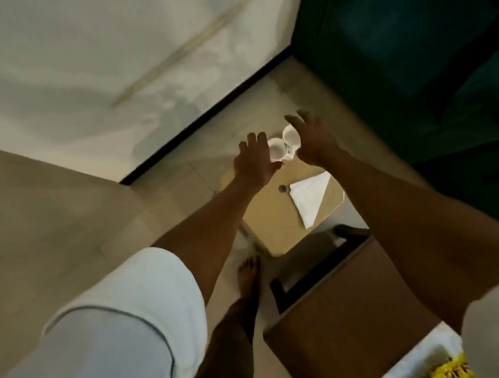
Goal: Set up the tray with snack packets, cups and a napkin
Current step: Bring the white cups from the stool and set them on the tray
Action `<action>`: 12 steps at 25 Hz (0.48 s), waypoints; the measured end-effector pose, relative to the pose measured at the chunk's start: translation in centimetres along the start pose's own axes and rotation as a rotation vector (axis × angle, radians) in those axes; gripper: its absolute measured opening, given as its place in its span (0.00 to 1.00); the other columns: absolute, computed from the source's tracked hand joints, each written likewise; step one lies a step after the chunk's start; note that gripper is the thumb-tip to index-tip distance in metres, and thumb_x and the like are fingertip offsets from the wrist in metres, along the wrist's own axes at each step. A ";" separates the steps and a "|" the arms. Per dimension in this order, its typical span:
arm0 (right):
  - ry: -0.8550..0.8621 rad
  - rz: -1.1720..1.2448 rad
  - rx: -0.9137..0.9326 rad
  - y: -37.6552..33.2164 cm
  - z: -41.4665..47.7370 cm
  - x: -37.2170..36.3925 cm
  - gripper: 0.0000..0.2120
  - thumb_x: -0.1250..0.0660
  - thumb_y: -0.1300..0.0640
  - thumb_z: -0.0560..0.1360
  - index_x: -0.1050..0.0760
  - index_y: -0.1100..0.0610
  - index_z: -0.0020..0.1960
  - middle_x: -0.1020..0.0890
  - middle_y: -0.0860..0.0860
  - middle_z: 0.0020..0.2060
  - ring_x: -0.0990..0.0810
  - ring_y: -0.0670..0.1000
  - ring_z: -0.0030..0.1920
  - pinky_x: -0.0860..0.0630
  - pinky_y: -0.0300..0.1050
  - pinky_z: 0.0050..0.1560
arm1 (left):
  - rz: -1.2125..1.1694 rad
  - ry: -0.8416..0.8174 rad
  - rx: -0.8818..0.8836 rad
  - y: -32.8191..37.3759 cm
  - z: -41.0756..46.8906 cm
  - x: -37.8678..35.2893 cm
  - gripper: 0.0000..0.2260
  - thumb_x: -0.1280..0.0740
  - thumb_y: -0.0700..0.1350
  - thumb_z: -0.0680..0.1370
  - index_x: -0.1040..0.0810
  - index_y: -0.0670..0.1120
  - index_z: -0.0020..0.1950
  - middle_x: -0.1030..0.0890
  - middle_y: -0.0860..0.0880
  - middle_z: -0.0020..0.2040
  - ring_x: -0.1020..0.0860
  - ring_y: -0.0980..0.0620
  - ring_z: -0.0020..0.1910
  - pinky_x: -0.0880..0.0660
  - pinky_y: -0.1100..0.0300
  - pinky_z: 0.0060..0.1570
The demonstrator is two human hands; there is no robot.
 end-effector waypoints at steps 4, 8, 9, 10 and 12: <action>-0.180 -0.054 -0.004 1.3 -0.5 -13.0 0.46 0.26 0.66 0.73 0.44 0.45 0.83 0.49 0.54 0.84 0.47 0.68 0.81 0.29 0.68 0.72 | 0.014 -0.138 -0.009 -2.9 -1.1 -10.6 0.45 0.22 0.59 0.72 0.40 0.45 0.81 0.31 0.42 0.74 0.26 0.42 0.69 0.20 0.49 0.61; -0.152 -0.027 0.007 0.7 0.9 -15.2 0.47 0.23 0.68 0.71 0.41 0.46 0.81 0.43 0.57 0.81 0.35 0.69 0.75 0.23 0.62 0.65 | -0.010 -0.134 -0.019 -2.6 -0.2 -12.6 0.40 0.22 0.54 0.74 0.38 0.45 0.79 0.30 0.43 0.73 0.25 0.43 0.69 0.19 0.52 0.61; -0.140 -0.044 0.006 0.7 1.9 -15.3 0.45 0.23 0.68 0.70 0.39 0.47 0.80 0.41 0.58 0.79 0.32 0.68 0.72 0.21 0.60 0.63 | -0.018 -0.120 -0.018 -2.5 0.5 -13.0 0.38 0.23 0.52 0.75 0.37 0.45 0.79 0.29 0.43 0.73 0.25 0.44 0.69 0.19 0.53 0.61; -0.128 -0.058 0.020 0.7 2.4 -15.5 0.43 0.22 0.68 0.70 0.36 0.48 0.79 0.40 0.59 0.78 0.31 0.67 0.71 0.20 0.60 0.62 | -0.029 -0.094 -0.031 -2.3 0.8 -13.1 0.35 0.24 0.50 0.76 0.36 0.45 0.78 0.29 0.43 0.73 0.25 0.45 0.69 0.19 0.54 0.62; -0.146 -0.103 0.014 1.0 2.8 -16.3 0.38 0.22 0.64 0.71 0.32 0.48 0.75 0.37 0.59 0.77 0.29 0.67 0.69 0.20 0.60 0.60 | -0.046 -0.091 -0.025 -2.3 1.4 -13.9 0.31 0.25 0.46 0.78 0.34 0.45 0.78 0.28 0.44 0.72 0.25 0.45 0.68 0.20 0.54 0.62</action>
Point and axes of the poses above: each hand's wrist, its own z-axis towards the middle knuckle, its own x-axis out of the back of the hand, y = z × x, the point moved 9 cm from there along z, towards the middle knuckle
